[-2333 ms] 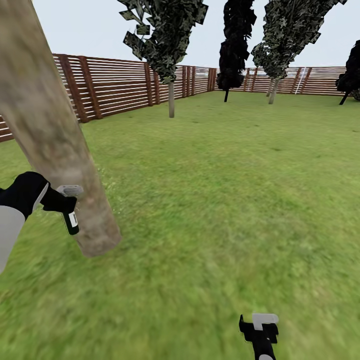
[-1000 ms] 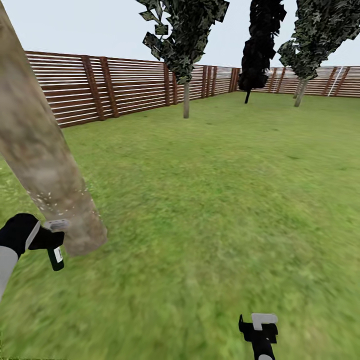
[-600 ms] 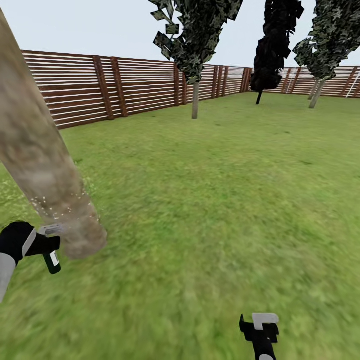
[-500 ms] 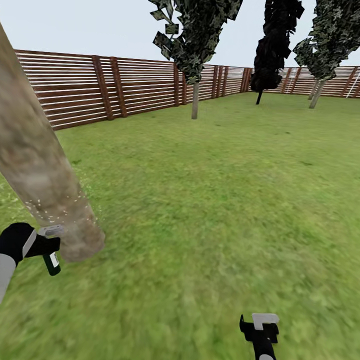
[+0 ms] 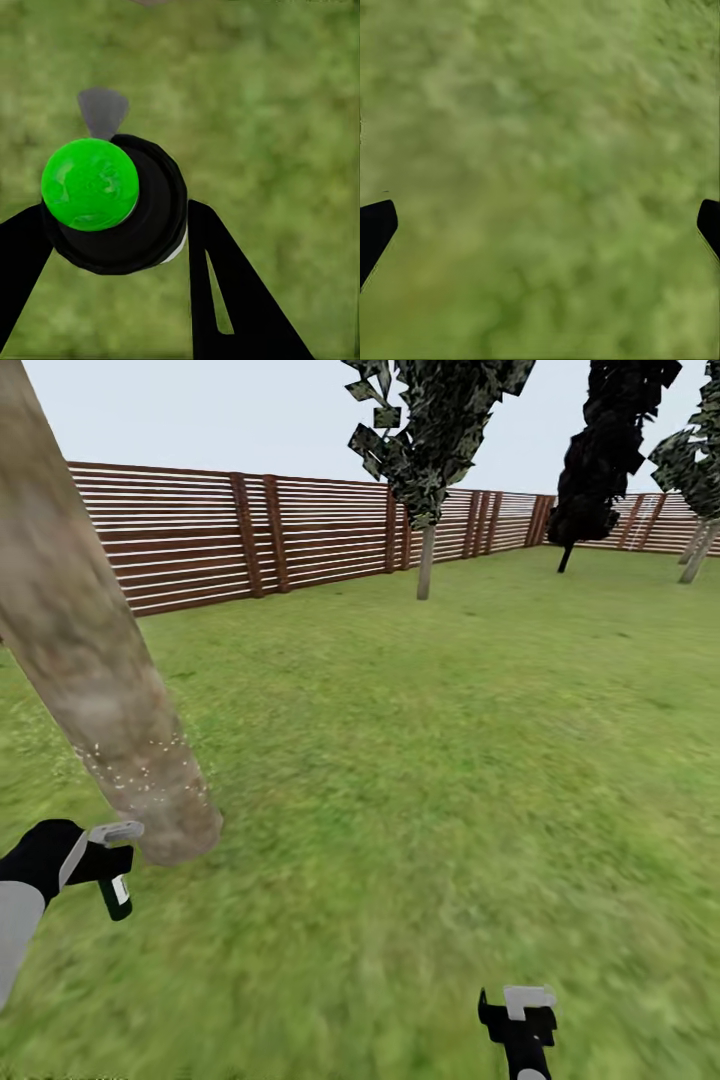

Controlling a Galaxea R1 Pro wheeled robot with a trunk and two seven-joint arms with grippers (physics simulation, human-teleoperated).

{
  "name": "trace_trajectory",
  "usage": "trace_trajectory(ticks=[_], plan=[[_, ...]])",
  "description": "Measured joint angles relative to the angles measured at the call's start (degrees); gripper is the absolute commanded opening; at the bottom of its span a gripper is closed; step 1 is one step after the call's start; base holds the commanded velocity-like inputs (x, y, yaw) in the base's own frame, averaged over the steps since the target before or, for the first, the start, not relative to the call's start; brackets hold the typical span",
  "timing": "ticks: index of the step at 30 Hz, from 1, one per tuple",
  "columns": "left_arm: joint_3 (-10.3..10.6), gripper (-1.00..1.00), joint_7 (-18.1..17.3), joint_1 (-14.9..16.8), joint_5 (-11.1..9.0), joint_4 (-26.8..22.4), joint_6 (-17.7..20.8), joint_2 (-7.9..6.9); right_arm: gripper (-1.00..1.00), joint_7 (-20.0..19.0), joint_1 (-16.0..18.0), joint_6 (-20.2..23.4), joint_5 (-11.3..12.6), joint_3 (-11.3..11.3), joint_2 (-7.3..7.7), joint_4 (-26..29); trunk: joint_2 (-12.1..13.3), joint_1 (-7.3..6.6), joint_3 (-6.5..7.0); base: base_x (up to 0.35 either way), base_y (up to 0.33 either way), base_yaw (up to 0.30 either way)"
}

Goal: In the garden, pick up the pesticide atomizer on the floor and spray pesticide onto both trees until each tree trunk is fully covered.

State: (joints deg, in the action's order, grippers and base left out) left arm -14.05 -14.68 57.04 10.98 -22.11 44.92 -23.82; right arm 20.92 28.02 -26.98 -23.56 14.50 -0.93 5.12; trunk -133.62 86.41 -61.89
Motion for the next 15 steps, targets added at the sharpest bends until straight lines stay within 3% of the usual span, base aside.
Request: trace_trajectory(ticks=[3,12,15], plan=[[-0.2,-1.0,0.0,0.0,-0.2,0.0,0.0,0.01,1.0,0.0,0.0,0.0,0.0,0.0,0.03,0.1,0.0,0.0,0.0,0.257,-0.174,0.19],[0.0,-1.0,1.7,0.0,-0.2,-0.9,0.0,0.17,1.0,0.1,0.0,0.0,0.0,0.0,0.2,0.1,0.0,0.0,0.0,0.284,-0.142,0.007],[0.0,-1.0,2.0,0.0,-0.3,-0.8,0.1,0.18,1.0,0.1,0.0,0.0,0.1,0.0,0.16,0.1,0.0,0.0,0.0,0.118,-0.238,0.0]])
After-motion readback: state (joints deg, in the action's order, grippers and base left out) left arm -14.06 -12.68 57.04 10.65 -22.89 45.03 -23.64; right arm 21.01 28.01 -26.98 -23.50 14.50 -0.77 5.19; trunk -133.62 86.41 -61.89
